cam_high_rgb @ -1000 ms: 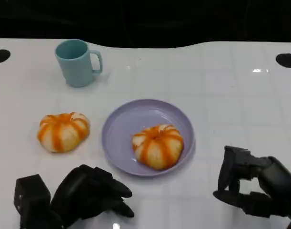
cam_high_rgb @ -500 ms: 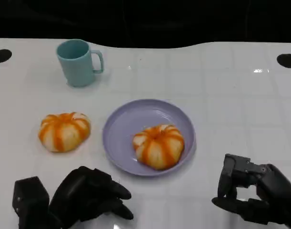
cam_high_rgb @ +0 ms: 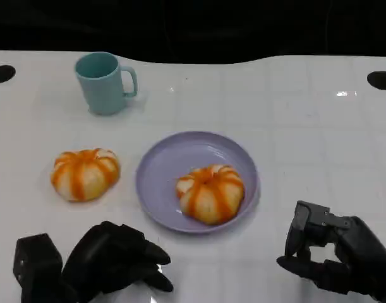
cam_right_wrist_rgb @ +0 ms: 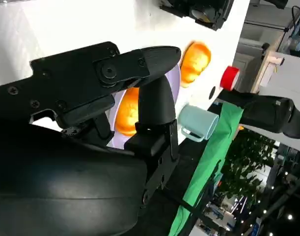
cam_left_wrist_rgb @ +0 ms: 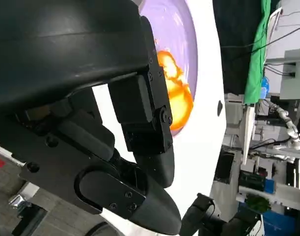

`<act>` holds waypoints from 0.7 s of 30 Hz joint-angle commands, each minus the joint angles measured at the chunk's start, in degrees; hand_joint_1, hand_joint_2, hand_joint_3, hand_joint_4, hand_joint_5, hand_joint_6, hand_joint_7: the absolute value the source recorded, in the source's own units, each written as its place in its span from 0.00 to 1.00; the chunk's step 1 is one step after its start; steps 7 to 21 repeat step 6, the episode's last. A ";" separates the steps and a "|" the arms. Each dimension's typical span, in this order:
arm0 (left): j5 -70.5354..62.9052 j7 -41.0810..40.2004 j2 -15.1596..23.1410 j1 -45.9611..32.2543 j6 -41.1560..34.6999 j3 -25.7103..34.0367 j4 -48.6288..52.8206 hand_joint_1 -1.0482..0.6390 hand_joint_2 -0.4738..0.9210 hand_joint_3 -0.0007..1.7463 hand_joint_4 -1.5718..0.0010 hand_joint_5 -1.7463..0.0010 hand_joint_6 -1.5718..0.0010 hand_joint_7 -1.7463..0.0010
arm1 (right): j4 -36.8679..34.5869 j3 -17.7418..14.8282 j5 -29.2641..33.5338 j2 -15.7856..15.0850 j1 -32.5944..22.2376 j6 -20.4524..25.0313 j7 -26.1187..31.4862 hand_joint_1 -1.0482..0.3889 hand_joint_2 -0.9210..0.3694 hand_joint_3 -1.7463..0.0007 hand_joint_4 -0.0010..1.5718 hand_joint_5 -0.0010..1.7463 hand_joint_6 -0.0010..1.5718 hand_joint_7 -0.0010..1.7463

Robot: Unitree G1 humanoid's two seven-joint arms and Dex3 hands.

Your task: Grasp the bread from the table and place it into the plate.

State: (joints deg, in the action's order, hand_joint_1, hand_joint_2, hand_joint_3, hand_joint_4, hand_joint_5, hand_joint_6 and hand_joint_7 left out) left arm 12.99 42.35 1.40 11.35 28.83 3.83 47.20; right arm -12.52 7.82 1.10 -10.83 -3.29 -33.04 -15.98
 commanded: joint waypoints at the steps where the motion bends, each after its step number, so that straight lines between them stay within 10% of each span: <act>1: 0.08 0.36 1.13 0.85 1.36 0.59 1.23 0.00 0.91 0.00 0.00 0.88 0.01 1.00 | -1.42 -0.77 0.31 0.26 0.44 -1.35 0.53 0.47 0.00 0.94 0.54 1.00 0.41 1.00; 21: 0.25 0.70 1.30 1.51 1.68 0.91 2.21 0.00 0.91 0.00 0.00 0.87 0.01 1.00 | -1.67 -0.93 0.14 0.52 0.91 -1.67 0.31 0.48 0.00 0.94 0.53 1.00 0.41 1.00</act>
